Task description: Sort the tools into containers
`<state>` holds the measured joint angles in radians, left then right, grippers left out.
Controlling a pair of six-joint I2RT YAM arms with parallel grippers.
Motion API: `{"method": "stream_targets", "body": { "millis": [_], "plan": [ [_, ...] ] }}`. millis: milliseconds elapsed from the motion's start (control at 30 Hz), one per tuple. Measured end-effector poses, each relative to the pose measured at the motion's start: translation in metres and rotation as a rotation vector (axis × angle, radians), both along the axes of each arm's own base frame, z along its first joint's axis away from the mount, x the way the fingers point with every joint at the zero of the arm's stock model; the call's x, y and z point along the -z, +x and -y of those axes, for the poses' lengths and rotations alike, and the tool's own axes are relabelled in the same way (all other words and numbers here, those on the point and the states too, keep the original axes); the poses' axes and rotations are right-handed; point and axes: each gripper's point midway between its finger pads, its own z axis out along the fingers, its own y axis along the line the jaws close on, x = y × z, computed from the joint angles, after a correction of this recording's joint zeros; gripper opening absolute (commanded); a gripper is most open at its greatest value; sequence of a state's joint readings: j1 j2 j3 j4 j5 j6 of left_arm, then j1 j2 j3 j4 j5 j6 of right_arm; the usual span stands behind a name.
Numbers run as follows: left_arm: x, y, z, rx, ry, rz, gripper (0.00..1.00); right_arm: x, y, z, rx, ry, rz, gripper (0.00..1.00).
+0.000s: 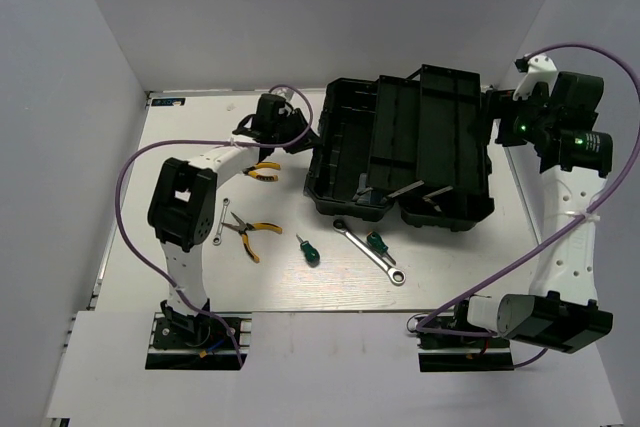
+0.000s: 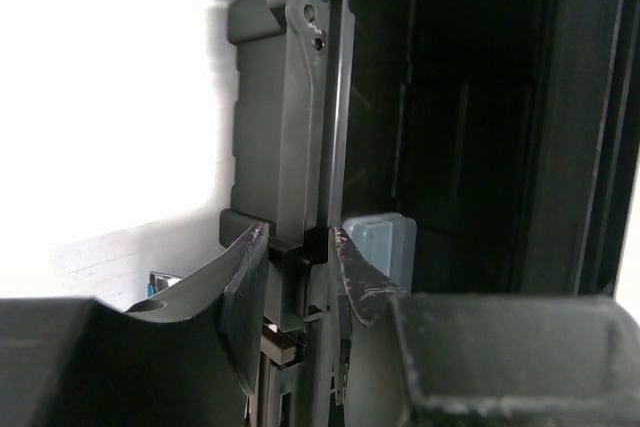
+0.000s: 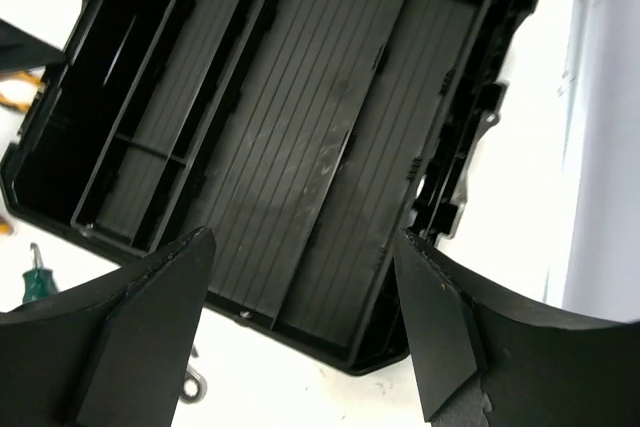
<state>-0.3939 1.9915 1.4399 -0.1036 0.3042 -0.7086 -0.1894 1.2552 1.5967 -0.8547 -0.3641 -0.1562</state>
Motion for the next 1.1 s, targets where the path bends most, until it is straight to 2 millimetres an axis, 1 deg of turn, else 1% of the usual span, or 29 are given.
{"method": "stream_targets", "body": {
  "millis": [67,133,167,267,333,367,400,433,467,533,600,733,833,900,967,1000,1033,1100],
  "plan": [
    [-0.001,0.002,-0.002,-0.032,0.025,0.01,0.04,0.009,-0.002,-0.001,-0.006,0.008,-0.022,0.78],
    [-0.002,0.002,-0.002,-0.047,0.053,0.025,0.1,0.02,-0.004,-0.003,-0.009,0.017,-0.053,0.78],
    [-0.002,0.002,-0.002,-0.045,0.068,0.037,0.21,0.026,-0.004,-0.003,-0.01,0.022,-0.068,0.78],
    [-0.002,0.001,0.0,-0.018,0.1,0.07,0.42,0.036,-0.006,-0.004,-0.011,0.032,-0.097,0.78],
    [-0.002,0.001,0.0,0.011,0.125,0.098,0.52,0.039,-0.007,-0.005,-0.013,0.038,-0.105,0.78],
    [-0.001,0.002,0.0,0.026,0.14,0.115,0.54,0.041,-0.008,-0.005,-0.014,0.04,-0.109,0.78],
    [-0.001,0.002,0.0,0.038,0.152,0.128,0.59,0.043,-0.008,-0.006,-0.016,0.041,-0.112,0.78],
    [-0.001,0.002,-0.001,0.056,0.167,0.142,0.61,0.044,-0.009,-0.006,-0.016,0.043,-0.116,0.78],
    [0.0,0.001,-0.001,0.07,0.178,0.15,0.65,0.046,-0.009,-0.006,-0.017,0.044,-0.119,0.78],
    [0.001,0.0,-0.001,0.109,0.205,0.172,0.66,0.048,-0.01,-0.006,-0.018,0.045,-0.123,0.78],
    [0.0,0.001,0.0,0.144,0.235,0.185,0.66,0.048,-0.01,-0.007,-0.019,0.046,-0.124,0.78],
    [0.001,0.01,0.005,0.198,0.309,0.211,0.64,0.047,-0.01,-0.008,-0.022,0.049,-0.121,0.78],
    [0.011,0.007,0.011,0.234,0.367,0.217,0.61,0.047,-0.01,-0.008,-0.024,0.05,-0.122,0.78],
    [0.021,0.002,0.013,0.255,0.404,0.207,0.58,0.047,-0.011,-0.008,-0.025,0.051,-0.121,0.79],
    [0.027,0.004,0.017,0.261,0.439,0.213,0.47,0.047,-0.011,-0.009,-0.024,0.054,-0.122,0.79],
    [0.028,0.005,0.018,0.264,0.454,0.217,0.29,0.047,-0.011,-0.009,-0.025,0.056,-0.122,0.79],
    [0.028,0.006,0.022,0.266,0.462,0.223,0.2,0.047,-0.011,-0.009,-0.025,0.056,-0.122,0.79],
    [0.027,0.009,0.019,0.224,0.512,0.227,0.06,0.047,-0.011,-0.009,-0.027,0.057,-0.122,0.79]
  ]
}}
